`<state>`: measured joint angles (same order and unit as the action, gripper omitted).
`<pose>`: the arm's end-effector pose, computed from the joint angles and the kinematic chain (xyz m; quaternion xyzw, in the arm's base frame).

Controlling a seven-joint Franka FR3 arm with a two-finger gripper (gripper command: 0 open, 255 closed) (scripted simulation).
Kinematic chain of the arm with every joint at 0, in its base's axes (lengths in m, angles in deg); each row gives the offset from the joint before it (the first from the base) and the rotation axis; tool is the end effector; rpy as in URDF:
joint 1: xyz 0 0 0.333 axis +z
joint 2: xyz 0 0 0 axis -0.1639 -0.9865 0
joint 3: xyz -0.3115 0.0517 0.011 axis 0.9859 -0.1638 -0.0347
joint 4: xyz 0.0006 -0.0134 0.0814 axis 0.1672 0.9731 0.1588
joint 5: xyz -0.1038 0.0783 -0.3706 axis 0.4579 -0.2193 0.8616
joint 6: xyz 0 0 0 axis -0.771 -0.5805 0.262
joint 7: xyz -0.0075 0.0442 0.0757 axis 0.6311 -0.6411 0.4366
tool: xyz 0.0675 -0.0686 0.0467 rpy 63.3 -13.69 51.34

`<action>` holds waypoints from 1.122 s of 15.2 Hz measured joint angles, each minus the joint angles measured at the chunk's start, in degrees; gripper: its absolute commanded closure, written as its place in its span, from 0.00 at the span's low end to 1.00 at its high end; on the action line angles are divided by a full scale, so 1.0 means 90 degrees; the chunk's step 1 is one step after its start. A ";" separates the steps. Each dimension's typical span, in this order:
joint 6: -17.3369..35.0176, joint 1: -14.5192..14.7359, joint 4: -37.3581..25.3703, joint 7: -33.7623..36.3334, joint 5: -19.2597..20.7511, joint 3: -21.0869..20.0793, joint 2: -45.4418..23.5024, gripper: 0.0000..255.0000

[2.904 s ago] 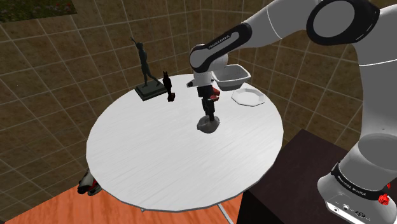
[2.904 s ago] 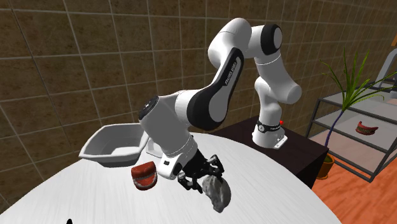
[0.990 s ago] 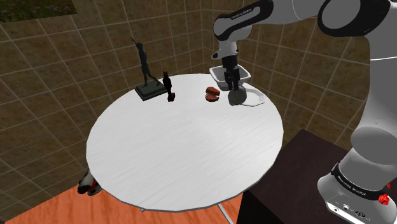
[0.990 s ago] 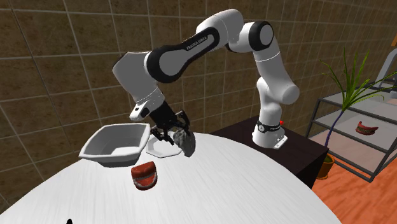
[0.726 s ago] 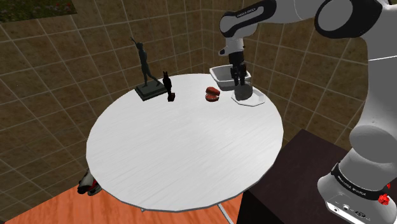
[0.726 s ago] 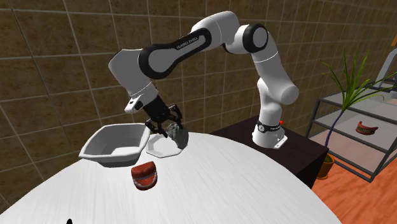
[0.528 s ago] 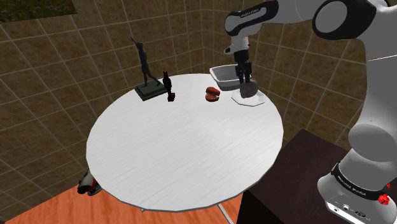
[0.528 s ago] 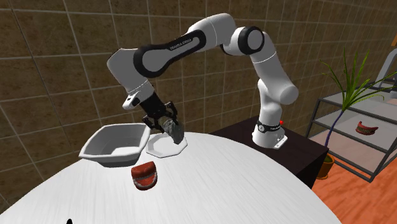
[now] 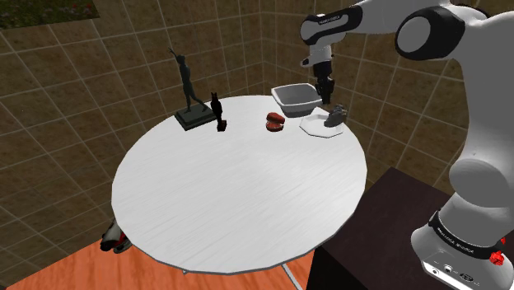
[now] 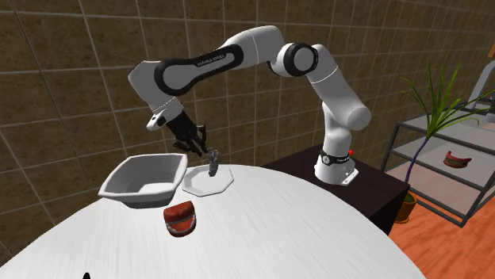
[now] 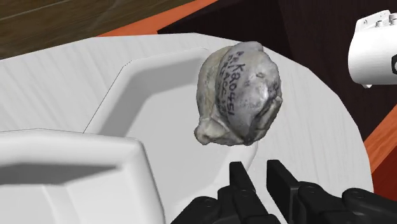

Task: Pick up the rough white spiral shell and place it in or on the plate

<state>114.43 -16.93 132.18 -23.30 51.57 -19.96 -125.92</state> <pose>0.6399 -0.2144 0.3650 -0.8161 -0.5211 0.1333 0.2115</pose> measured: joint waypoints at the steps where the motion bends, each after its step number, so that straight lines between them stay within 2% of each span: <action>1: 0.0083 0.0001 0.0066 -0.0001 0.0004 0.0001 -0.0019 1.00; 4: 0.0310 -0.0008 0.0226 -0.0014 0.0017 0.0011 -0.0086 1.00; 5: 0.0311 -0.0008 0.0228 -0.0014 0.0017 0.0011 -0.0089 0.00; 6: 0.0311 -0.0008 0.0228 -0.0014 0.0017 0.0011 -0.0087 0.00; 7: 0.0589 -0.0112 0.0682 0.0143 -0.0130 0.0022 0.0181 0.00; 11: 0.2976 -0.0685 0.3852 0.1137 -0.1273 0.0162 0.2104 0.00; 12: 0.3379 -0.0737 0.4278 0.1247 -0.1441 0.0193 0.2312 0.00; 14: 0.3789 -0.0754 0.4722 0.1341 -0.1591 0.0203 0.2491 0.00; 17: 0.4098 -0.0733 0.4974 0.1364 -0.1656 0.0187 0.2493 0.00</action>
<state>151.31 -23.52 176.94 -11.03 36.66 -18.28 -103.49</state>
